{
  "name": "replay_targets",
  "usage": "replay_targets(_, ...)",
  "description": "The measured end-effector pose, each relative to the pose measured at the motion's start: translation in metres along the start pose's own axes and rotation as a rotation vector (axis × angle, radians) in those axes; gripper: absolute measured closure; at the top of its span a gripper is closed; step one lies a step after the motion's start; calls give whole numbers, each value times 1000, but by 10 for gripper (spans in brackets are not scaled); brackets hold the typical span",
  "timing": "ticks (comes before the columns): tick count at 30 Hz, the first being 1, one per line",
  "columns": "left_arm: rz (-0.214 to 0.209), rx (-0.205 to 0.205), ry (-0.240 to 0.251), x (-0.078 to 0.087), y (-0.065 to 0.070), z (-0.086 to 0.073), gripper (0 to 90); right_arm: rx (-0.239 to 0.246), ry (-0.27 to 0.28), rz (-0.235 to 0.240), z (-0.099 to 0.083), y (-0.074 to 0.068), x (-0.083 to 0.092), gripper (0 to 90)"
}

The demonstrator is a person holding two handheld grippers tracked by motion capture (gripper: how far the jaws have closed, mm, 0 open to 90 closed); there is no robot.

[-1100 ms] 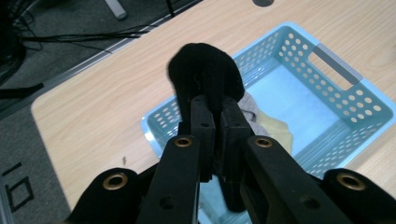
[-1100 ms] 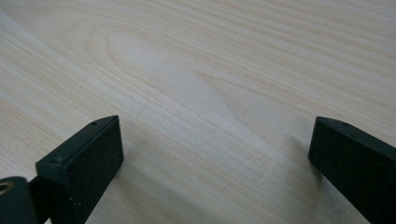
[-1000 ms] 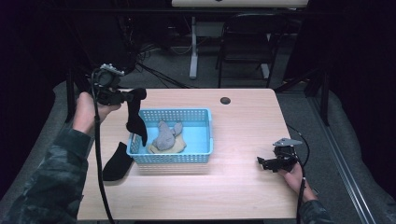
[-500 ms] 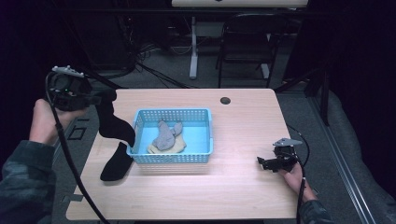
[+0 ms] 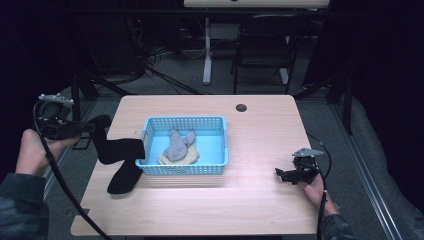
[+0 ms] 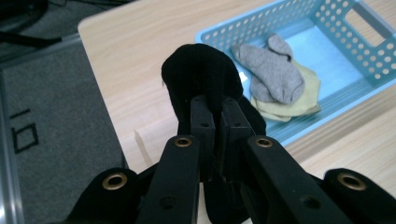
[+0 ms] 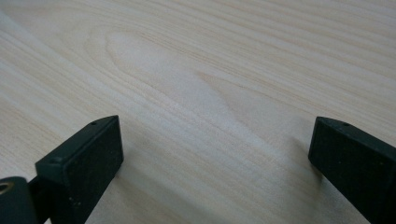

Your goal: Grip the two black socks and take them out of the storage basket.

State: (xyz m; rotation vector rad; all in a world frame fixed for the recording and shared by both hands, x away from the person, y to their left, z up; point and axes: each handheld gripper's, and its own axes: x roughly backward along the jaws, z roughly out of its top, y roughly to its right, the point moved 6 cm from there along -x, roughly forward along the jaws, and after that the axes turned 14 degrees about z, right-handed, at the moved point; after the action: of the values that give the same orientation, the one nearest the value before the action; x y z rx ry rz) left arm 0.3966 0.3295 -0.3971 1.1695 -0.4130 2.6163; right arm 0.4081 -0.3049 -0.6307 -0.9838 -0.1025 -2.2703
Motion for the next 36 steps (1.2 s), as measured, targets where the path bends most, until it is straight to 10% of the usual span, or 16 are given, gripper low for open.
replay_targets(20,19,89,-204,-116,7,-48,861,1,-2,-4,0,0,0,23)
replay_targets(36,117,-28,-377,-190,32,-71,842,0,-2,-5,0,0,0,23)
